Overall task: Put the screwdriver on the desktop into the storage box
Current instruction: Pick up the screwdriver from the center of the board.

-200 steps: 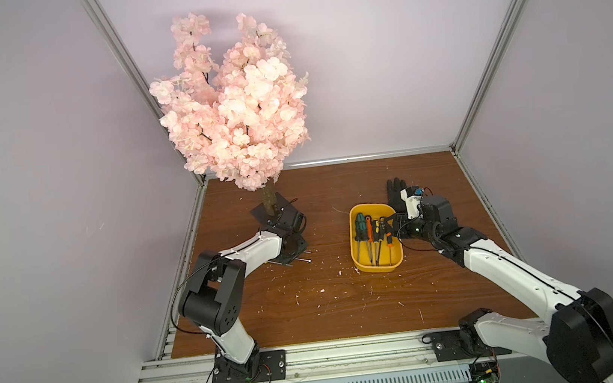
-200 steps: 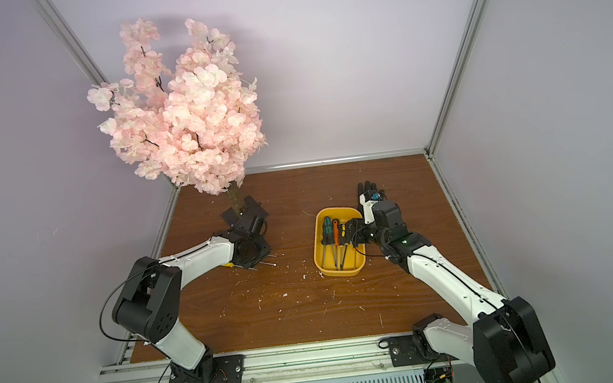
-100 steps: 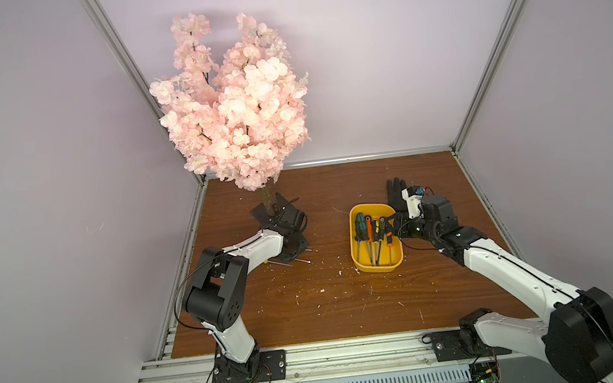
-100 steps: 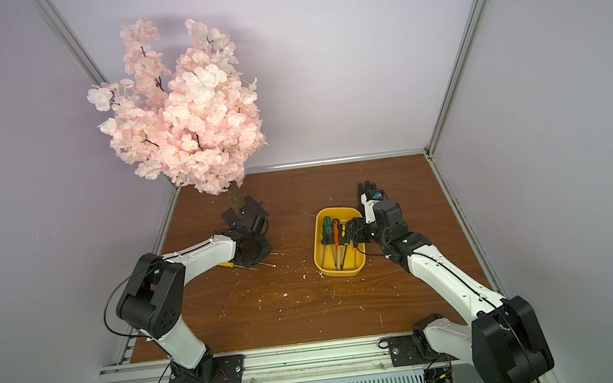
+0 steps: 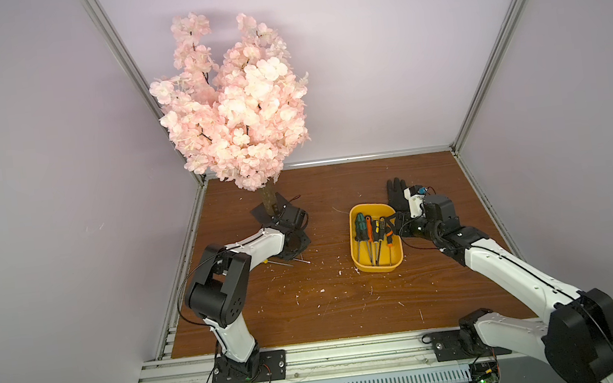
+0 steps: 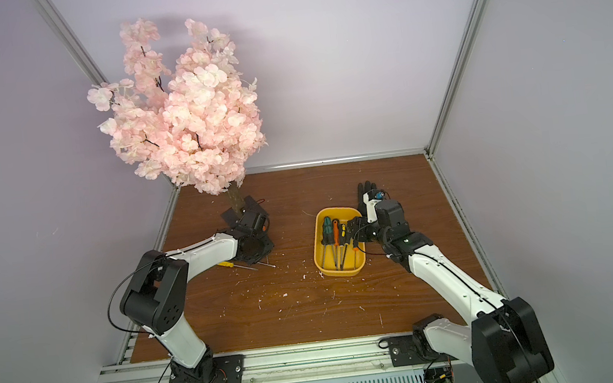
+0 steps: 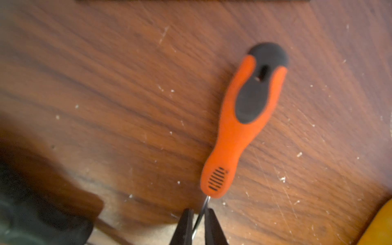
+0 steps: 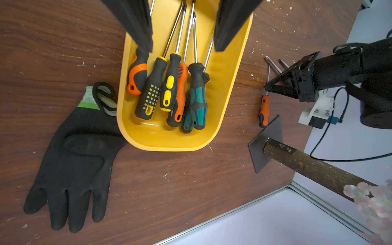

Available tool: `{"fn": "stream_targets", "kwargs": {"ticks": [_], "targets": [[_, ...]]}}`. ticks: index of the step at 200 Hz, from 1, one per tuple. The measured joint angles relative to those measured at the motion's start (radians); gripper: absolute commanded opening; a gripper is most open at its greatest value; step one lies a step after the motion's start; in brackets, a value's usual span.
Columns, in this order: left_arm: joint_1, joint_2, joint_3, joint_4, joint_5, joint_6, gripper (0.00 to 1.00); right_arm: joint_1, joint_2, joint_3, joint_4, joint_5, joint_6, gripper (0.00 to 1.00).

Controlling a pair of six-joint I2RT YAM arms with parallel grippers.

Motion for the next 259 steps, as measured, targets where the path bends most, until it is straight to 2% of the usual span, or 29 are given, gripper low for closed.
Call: {"fn": "stream_targets", "kwargs": {"ticks": [43, 82, 136, 169, 220, 259], "targets": [[0.0, 0.018, 0.021, -0.001, 0.006, 0.019, 0.15, -0.006, -0.012, 0.0, 0.0, 0.002, 0.0, 0.54], [0.0, 0.035, 0.038, -0.002, 0.01, 0.051, 0.0, -0.01, -0.027, -0.018, 0.0, 0.003, 0.002, 0.54], [0.0, 0.035, 0.045, -0.007, 0.018, 0.085, 0.0, -0.012, -0.055, -0.029, 0.0, 0.005, 0.009, 0.54], [-0.009, 0.035, 0.079, -0.052, 0.027, 0.151, 0.0, -0.013, -0.061, -0.031, -0.001, 0.006, 0.012, 0.55], [-0.083, -0.047, 0.16, -0.07, 0.043, 0.249, 0.0, -0.016, -0.066, -0.032, 0.0, 0.005, 0.016, 0.56], [-0.124, -0.117, 0.15, -0.037, 0.095, 0.298, 0.0, -0.016, -0.054, -0.032, 0.021, -0.033, 0.023, 0.58]]}}
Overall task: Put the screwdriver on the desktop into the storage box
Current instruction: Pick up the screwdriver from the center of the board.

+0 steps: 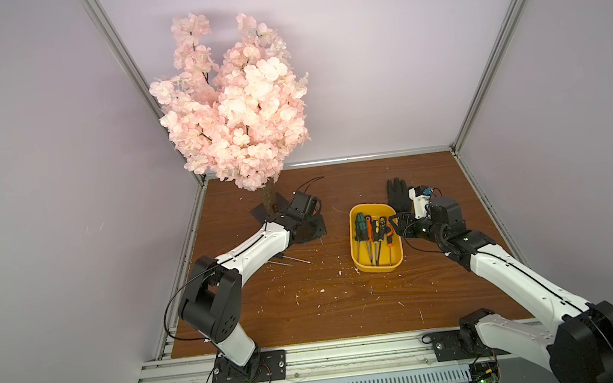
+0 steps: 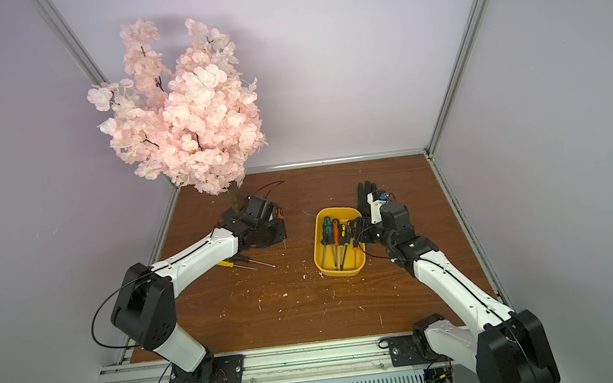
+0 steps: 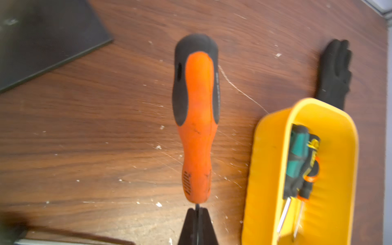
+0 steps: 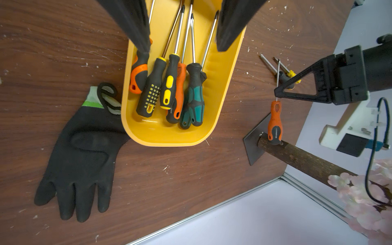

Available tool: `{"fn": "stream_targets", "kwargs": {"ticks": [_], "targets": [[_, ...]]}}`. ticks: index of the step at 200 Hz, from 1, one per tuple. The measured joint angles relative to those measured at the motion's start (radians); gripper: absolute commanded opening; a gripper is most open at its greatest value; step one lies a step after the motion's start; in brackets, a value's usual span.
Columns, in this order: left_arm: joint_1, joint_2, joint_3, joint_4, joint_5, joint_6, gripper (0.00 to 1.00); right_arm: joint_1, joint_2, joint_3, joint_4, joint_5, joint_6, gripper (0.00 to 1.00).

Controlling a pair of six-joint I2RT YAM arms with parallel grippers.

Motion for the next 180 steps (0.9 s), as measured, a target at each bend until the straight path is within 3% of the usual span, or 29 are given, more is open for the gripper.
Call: {"fn": "stream_targets", "kwargs": {"ticks": [93, 180], "targets": [[-0.141, -0.094, -0.049, 0.181, 0.179, 0.118, 0.0, 0.034, 0.134, 0.014, 0.227, -0.288, 0.089, 0.68], [-0.209, -0.093, -0.04, 0.281, 0.298, 0.189, 0.0, 0.055, 0.186, 0.037, 0.38, -0.365, 0.168, 0.67]]}}
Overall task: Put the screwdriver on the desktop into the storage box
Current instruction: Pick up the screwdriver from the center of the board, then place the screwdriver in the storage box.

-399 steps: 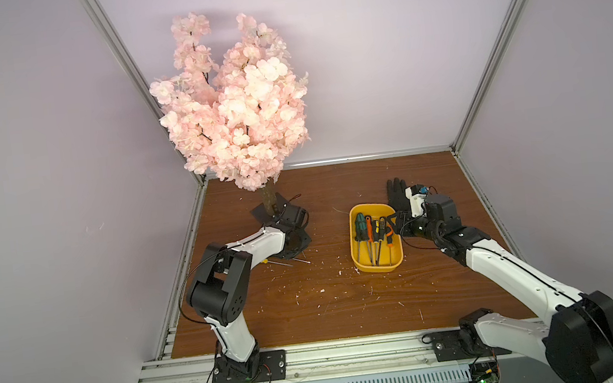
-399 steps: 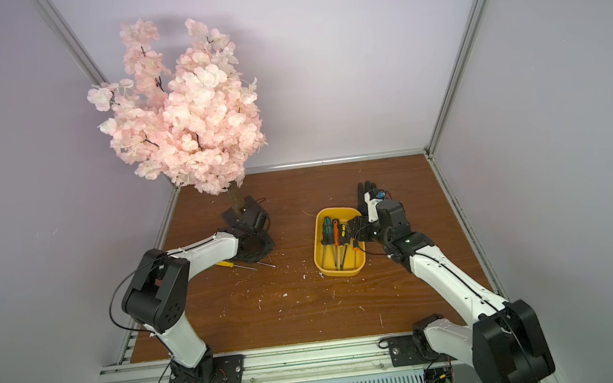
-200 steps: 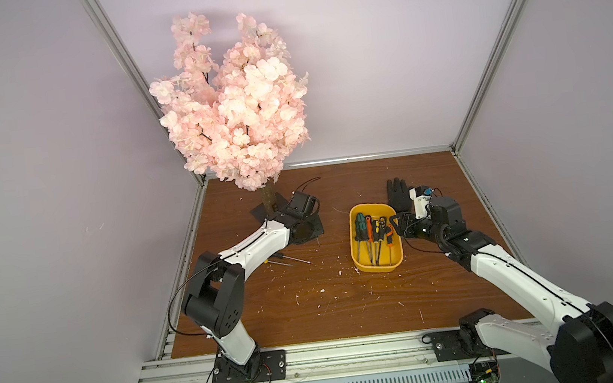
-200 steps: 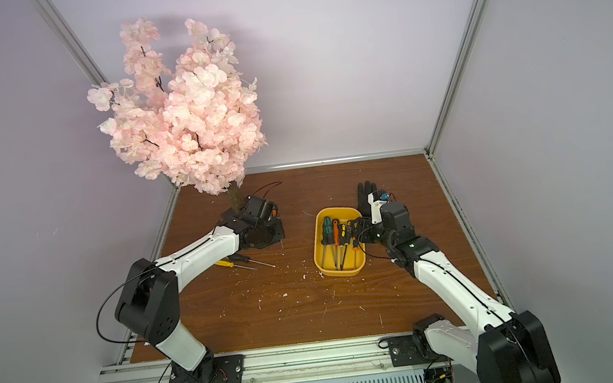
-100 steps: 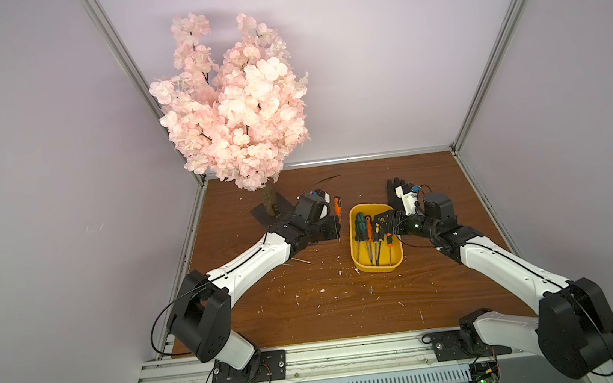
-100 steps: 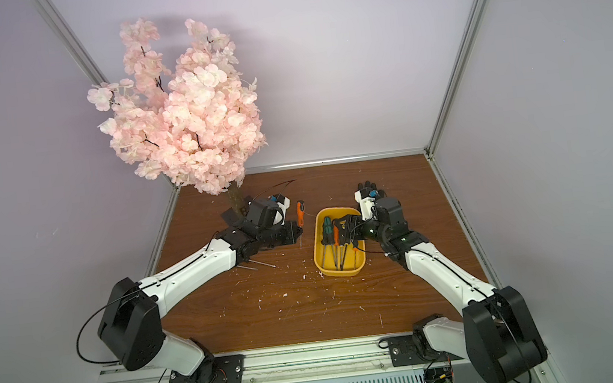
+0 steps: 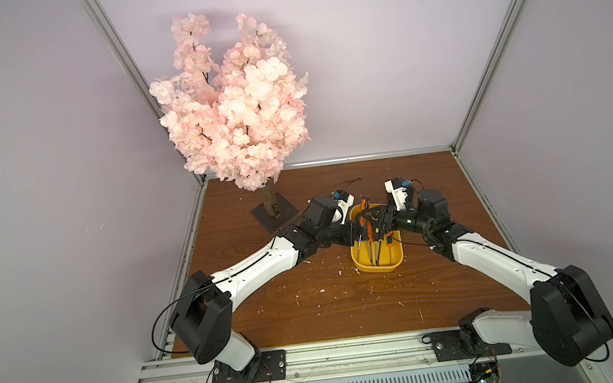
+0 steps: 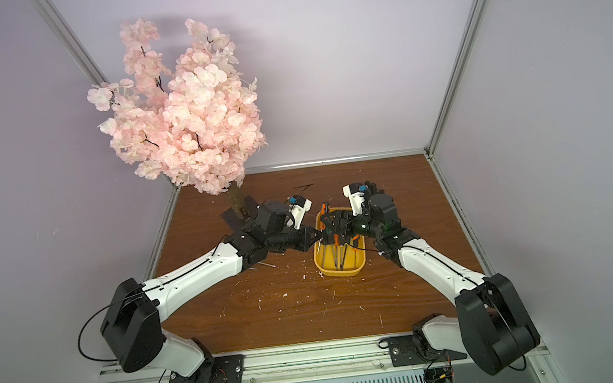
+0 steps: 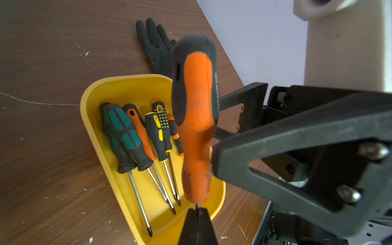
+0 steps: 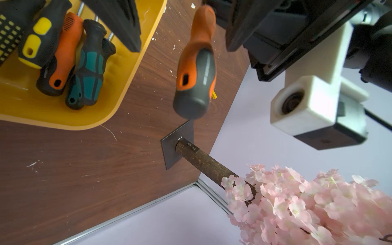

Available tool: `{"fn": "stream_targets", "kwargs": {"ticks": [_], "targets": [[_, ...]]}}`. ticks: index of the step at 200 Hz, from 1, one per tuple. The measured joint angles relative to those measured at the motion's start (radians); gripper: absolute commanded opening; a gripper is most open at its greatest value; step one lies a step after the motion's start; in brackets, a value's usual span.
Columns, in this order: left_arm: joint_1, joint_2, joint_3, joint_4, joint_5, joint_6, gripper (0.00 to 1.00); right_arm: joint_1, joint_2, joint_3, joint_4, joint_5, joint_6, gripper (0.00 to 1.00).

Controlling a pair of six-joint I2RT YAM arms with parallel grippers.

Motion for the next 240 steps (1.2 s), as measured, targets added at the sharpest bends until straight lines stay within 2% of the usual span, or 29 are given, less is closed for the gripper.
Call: {"fn": "stream_targets", "kwargs": {"ticks": [29, 42, 71, 75, 89, 125, 154, 206, 240], "targets": [[-0.006, 0.002, 0.0, 0.013, 0.015, 0.005, 0.0, 0.0, 0.006, 0.004, 0.025, -0.008, 0.021, 0.52], [-0.008, 0.006, 0.0, 0.02, 0.019, 0.007, 0.0, 0.0, 0.007, 0.005, 0.036, -0.016, 0.029, 0.4], [-0.008, 0.022, 0.0, 0.024, 0.025, 0.011, 0.0, 0.0, 0.027, 0.006, 0.052, -0.03, 0.048, 0.18], [-0.008, 0.024, 0.0, 0.024, 0.023, 0.011, 0.03, 0.0, 0.03, 0.006, 0.054, -0.031, 0.055, 0.18], [-0.008, 0.034, 0.006, 0.018, 0.021, 0.014, 0.24, -0.001, 0.04, 0.006, 0.054, -0.029, 0.051, 0.16], [-0.009, 0.051, 0.027, -0.008, 0.008, 0.024, 0.49, -0.004, 0.045, 0.006, 0.024, 0.005, 0.026, 0.15], [-0.008, 0.027, -0.003, -0.012, -0.032, 0.016, 0.52, -0.01, 0.055, 0.014, -0.052, 0.061, -0.021, 0.15], [0.064, -0.13, -0.185, 0.002, -0.094, -0.071, 0.54, -0.016, 0.131, 0.057, -0.168, 0.168, -0.103, 0.15], [0.085, -0.207, -0.245, 0.002, -0.147, -0.104, 0.54, -0.017, 0.16, 0.059, -0.205, 0.21, -0.133, 0.16]]}}
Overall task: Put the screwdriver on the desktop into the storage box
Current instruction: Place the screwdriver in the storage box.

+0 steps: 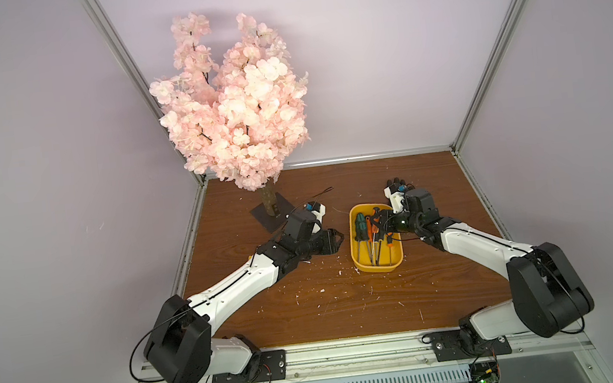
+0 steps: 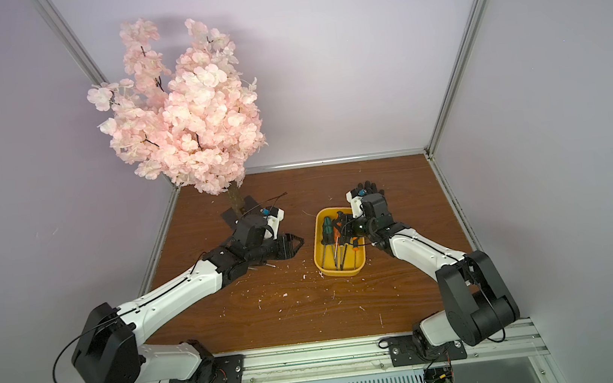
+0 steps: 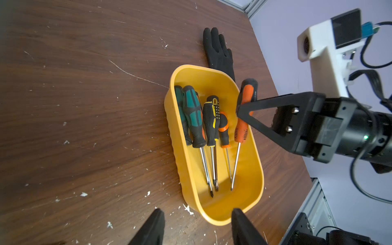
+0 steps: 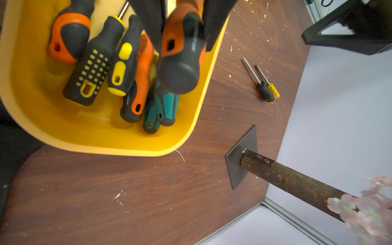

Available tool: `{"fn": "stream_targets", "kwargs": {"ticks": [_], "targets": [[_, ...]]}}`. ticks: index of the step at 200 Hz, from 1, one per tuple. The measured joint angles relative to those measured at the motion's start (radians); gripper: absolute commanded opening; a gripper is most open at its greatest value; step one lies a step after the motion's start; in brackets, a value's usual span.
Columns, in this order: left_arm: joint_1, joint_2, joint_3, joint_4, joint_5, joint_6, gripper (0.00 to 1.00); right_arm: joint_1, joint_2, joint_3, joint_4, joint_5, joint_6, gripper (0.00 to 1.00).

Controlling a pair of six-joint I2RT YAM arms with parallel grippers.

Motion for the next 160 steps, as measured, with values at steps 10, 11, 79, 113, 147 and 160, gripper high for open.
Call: {"fn": "stream_targets", "kwargs": {"ticks": [10, 11, 79, 113, 147, 160], "targets": [[0.0, -0.016, -0.011, 0.0, -0.013, -0.008, 0.54, 0.0, 0.009, 0.0, -0.003, 0.01, -0.002, 0.16], [0.0, -0.018, -0.013, 0.0, -0.017, -0.01, 0.54, 0.0, 0.01, 0.0, -0.003, 0.011, -0.003, 0.16], [0.0, -0.048, -0.065, 0.001, -0.075, -0.051, 0.55, 0.0, 0.078, 0.0, -0.004, 0.055, -0.013, 0.24], [0.0, -0.05, -0.065, 0.001, -0.089, -0.058, 0.53, 0.0, 0.115, 0.0, -0.011, 0.057, -0.022, 0.34], [0.0, -0.05, -0.066, 0.0, -0.095, -0.063, 0.53, 0.0, 0.114, 0.008, -0.035, 0.064, -0.033, 0.48], [0.0, -0.05, -0.066, 0.0, -0.1, -0.066, 0.53, 0.0, 0.111, 0.018, -0.039, 0.071, -0.042, 0.5]]}}
